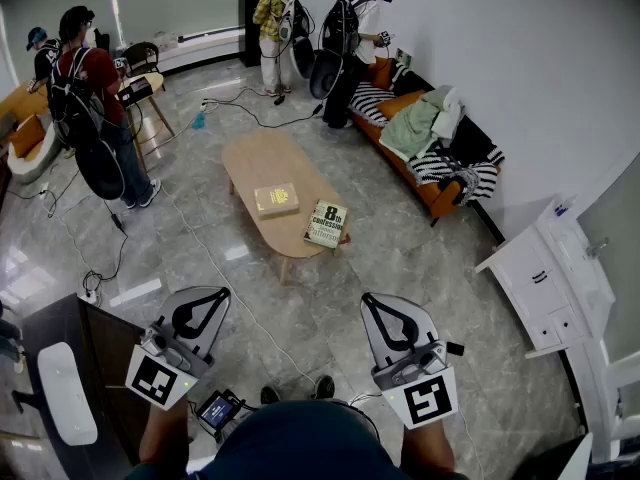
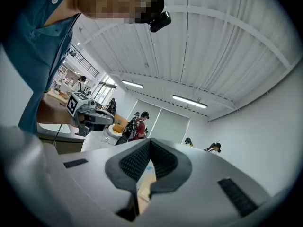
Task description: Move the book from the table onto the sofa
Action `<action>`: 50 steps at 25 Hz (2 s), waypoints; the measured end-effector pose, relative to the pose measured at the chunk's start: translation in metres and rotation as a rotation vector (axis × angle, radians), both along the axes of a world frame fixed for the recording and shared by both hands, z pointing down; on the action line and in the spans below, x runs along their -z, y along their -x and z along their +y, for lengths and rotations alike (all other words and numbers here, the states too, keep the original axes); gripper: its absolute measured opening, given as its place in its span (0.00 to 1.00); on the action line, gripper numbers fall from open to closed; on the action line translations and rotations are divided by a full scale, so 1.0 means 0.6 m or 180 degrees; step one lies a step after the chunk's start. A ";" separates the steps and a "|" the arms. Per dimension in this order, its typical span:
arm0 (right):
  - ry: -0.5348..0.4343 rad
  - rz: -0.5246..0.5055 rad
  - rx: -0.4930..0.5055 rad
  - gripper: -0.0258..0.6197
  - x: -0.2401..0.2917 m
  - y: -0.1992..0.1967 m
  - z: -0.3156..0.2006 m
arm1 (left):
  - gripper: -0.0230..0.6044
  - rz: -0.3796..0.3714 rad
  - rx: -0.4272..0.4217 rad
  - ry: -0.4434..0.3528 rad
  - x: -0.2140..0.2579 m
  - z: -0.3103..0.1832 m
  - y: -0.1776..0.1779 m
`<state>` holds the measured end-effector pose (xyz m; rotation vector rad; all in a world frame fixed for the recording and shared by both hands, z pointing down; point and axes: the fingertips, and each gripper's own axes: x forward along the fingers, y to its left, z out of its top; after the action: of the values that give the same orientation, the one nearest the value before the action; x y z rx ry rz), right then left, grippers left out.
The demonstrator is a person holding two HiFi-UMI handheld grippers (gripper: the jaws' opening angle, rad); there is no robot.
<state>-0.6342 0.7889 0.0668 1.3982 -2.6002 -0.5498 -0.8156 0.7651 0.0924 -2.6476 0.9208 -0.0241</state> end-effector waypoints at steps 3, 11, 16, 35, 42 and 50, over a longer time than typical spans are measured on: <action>0.0004 -0.0018 -0.0004 0.06 -0.001 -0.001 0.000 | 0.04 0.0038 0.0001 -0.0007 0.001 0.000 -0.001; 0.0006 -0.0057 0.0006 0.06 -0.008 -0.006 -0.006 | 0.04 0.0016 0.0015 0.0003 -0.004 -0.006 -0.008; 0.0035 -0.0095 0.0012 0.06 -0.006 -0.024 -0.017 | 0.04 0.0003 0.0041 0.0027 0.000 -0.016 -0.024; 0.0128 -0.0363 0.0159 0.06 -0.035 -0.158 -0.111 | 0.04 -0.0079 0.0284 0.0134 -0.028 -0.086 -0.150; 0.0259 -0.0230 0.0354 0.06 -0.045 -0.184 -0.165 | 0.04 0.0097 0.0464 0.0086 -0.026 -0.115 -0.184; 0.0270 -0.0240 0.0382 0.06 -0.059 -0.202 -0.221 | 0.04 -0.0061 0.0439 0.0123 -0.050 -0.165 -0.205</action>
<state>-0.5131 0.6564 0.1020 1.2676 -2.7459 -0.4036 -0.6928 0.6660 0.1226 -2.6091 1.1054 -0.1011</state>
